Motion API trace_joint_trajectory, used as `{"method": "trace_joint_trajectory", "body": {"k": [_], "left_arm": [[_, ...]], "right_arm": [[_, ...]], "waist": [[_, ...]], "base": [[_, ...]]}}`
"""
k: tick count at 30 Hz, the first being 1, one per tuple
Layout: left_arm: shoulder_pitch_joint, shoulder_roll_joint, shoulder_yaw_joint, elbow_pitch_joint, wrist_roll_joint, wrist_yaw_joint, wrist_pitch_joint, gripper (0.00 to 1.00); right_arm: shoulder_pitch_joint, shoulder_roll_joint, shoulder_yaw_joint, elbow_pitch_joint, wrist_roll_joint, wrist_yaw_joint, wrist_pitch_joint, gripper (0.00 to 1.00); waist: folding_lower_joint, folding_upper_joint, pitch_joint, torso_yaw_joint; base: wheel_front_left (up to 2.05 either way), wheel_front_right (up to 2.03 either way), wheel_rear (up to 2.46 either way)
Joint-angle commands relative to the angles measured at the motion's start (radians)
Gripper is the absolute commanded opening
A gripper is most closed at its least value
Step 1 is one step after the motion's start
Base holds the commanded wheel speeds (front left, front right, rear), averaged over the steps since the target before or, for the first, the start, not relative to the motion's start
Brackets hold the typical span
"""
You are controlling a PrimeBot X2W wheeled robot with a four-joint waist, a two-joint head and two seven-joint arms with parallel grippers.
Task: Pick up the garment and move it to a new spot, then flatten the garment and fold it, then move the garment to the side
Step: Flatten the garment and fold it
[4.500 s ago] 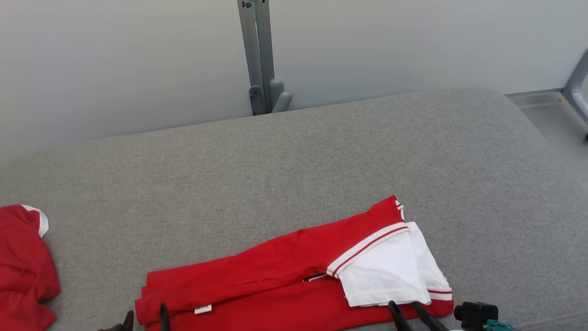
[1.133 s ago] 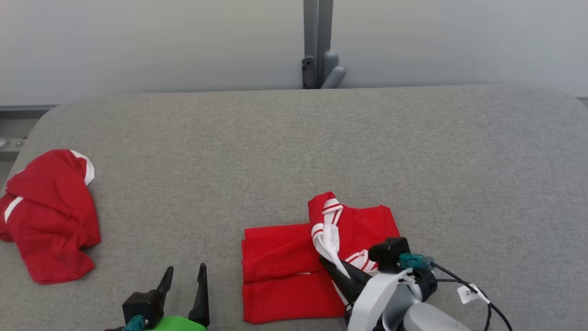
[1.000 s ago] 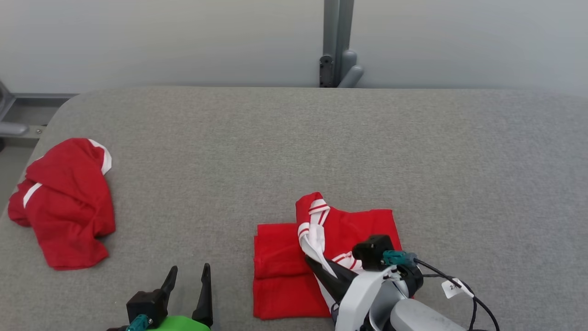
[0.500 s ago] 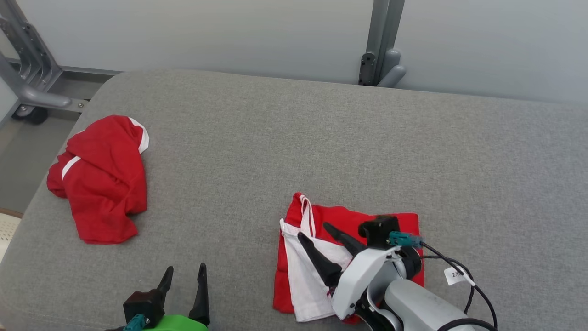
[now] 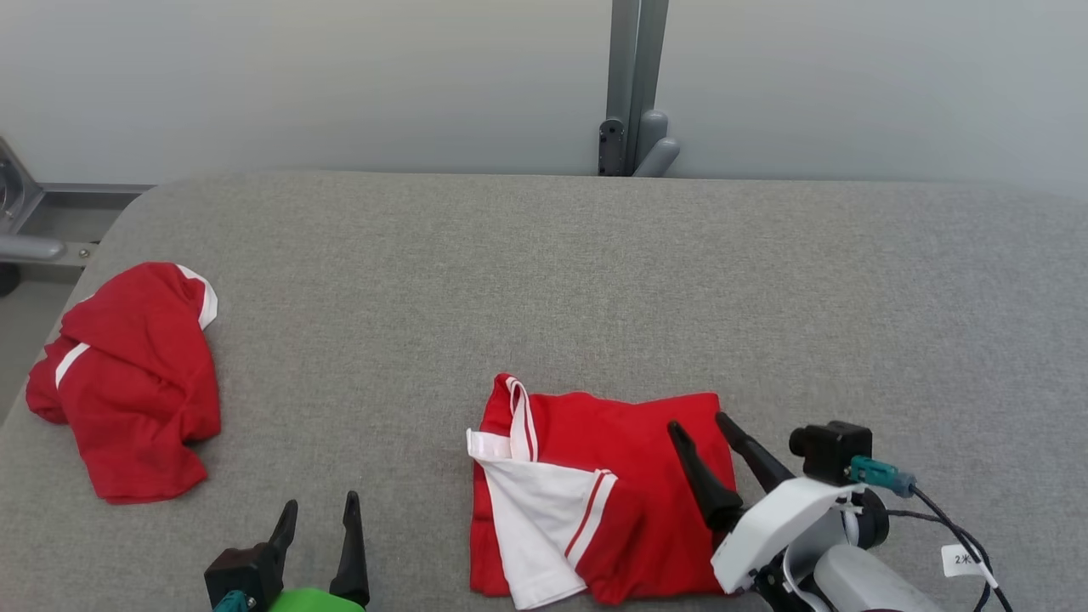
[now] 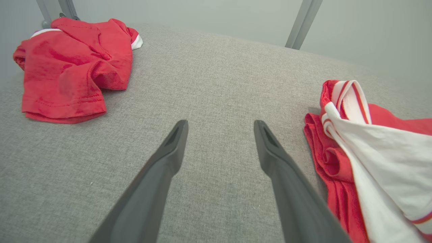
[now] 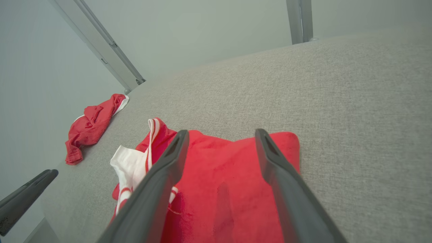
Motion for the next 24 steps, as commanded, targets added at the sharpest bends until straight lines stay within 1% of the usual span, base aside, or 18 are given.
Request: {"method": "trace_joint_trajectory", "body": {"k": [1, 6, 7, 10, 15, 18, 19, 20, 21, 22, 24], "left_arm": [[0.006, 0.004, 0.002, -0.002, -0.004, 0.000, 0.000, 1.00], [0.011, 0.004, 0.003, -0.003, 0.002, -0.004, 0.000, 1.00], [0.014, 0.004, 0.004, -0.005, 0.005, -0.005, 0.000, 1.00], [0.020, 0.003, 0.011, -0.006, 0.009, -0.004, 0.000, 1.00], [0.022, 0.003, 0.014, -0.004, 0.010, -0.002, 0.000, 1.00], [0.022, 0.004, 0.011, -0.001, 0.010, -0.002, 0.000, 1.00], [0.020, 0.004, 0.010, 0.000, 0.009, -0.001, 0.000, 1.00], [0.018, 0.004, 0.008, 0.000, 0.009, -0.002, 0.000, 1.00], [0.016, 0.004, 0.007, 0.001, 0.008, -0.001, 0.000, 1.00], [0.014, 0.004, 0.006, 0.001, 0.007, -0.001, 0.000, 1.00], [0.011, 0.004, 0.008, 0.002, 0.007, 0.000, 0.000, 1.00]], "right_arm": [[0.021, -0.001, 0.010, -0.018, -0.009, 0.000, -0.002, 1.00], [0.086, -0.017, 0.084, -0.089, 0.012, 0.000, -0.002, 1.00], [0.101, -0.025, 0.123, -0.120, 0.027, 0.000, -0.002, 1.00], [0.115, -0.042, 0.159, -0.145, 0.048, 0.000, -0.002, 1.00], [0.113, -0.050, 0.189, -0.138, 0.057, 0.000, 0.003, 1.00], [0.090, -0.042, 0.209, -0.117, 0.057, 0.000, 0.013, 1.00], [0.082, -0.038, 0.215, -0.108, 0.057, 0.000, 0.014, 0.97], [0.077, -0.034, 0.220, -0.096, 0.052, 0.000, 0.017, 0.52], [0.069, -0.029, 0.226, -0.089, 0.049, 0.000, 0.015, 0.28], [0.063, -0.024, 0.232, -0.084, 0.049, 0.000, 0.014, 0.00], [0.049, -0.019, 0.254, -0.083, 0.043, 0.000, 0.013, 0.00]], "waist": [[0.0000, 0.0000, -0.008, -0.008], [0.0000, 0.0000, -0.013, -0.007], [0.0000, 0.0000, -0.013, -0.003], [0.0000, 0.0000, -0.012, 0.003], [0.0000, 0.0000, -0.009, 0.008], [0.0000, 0.0000, -0.006, 0.013], [0.0000, 0.0000, -0.005, 0.014], [0.0000, 0.0000, -0.003, 0.017], [0.0000, 0.0000, -0.001, 0.020], [0.0000, 0.0000, 0.000, 0.023], [0.0000, 0.0000, 0.004, 0.028]], "base": [[0.00, 0.00, 0.00], [0.00, 0.00, 0.00], [0.00, 0.00, 0.00], [0.00, 0.00, 0.00], [0.00, 0.00, 0.00], [0.00, 0.00, 0.00], [0.00, 0.00, 0.00], [0.00, 0.00, 0.00], [0.00, 0.00, 0.00], [0.00, 0.00, 0.00], [0.00, 0.00, 0.00]]}}
